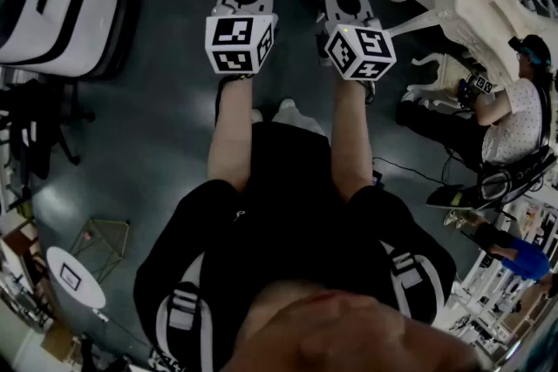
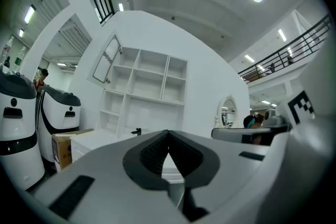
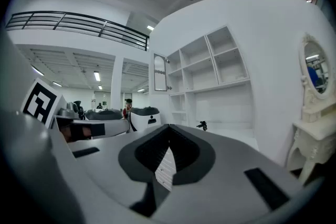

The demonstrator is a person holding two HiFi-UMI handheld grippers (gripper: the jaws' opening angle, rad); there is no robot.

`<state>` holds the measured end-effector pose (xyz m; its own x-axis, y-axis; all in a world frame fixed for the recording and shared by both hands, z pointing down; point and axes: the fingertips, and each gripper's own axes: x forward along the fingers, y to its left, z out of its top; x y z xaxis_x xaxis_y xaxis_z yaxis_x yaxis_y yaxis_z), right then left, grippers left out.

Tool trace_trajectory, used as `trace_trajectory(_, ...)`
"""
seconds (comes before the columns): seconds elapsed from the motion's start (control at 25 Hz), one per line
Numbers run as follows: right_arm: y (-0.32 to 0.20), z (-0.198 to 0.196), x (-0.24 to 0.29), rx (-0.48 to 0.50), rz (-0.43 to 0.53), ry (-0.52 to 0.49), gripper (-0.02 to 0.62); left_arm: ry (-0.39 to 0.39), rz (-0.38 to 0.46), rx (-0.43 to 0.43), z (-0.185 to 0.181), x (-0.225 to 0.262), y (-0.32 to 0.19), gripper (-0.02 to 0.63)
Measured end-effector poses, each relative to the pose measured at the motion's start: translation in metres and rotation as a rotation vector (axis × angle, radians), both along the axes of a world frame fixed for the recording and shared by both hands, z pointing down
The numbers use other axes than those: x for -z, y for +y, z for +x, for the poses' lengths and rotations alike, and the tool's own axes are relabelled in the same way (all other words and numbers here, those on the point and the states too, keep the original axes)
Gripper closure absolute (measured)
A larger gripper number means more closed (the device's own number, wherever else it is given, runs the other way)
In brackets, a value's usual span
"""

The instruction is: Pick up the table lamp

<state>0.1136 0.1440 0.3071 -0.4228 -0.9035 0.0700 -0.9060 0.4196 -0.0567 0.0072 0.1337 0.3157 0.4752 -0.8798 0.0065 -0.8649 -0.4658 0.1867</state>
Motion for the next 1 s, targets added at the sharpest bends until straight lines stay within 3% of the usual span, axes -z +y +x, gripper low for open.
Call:
trace_trajectory(0.24, 0.011, -0.016, 0.001, 0.011, 0.007, 0.019, 0.577, 0.029, 0.001, 0.005, -0.017, 0.002, 0.003, 0.597)
trace_trajectory(0.56, 0.004, 0.000, -0.001, -0.032, -0.002, 0.032, 0.577, 0.035, 0.003, -0.016, -0.013, 0.004, -0.001, 0.597)
trace_trajectory(1.0, -0.019, -0.041, 0.001, 0.074, 0.005, 0.037, 0.577, 0.041, -0.003, 0.070, -0.049, 0.004, -0.013, 0.597)
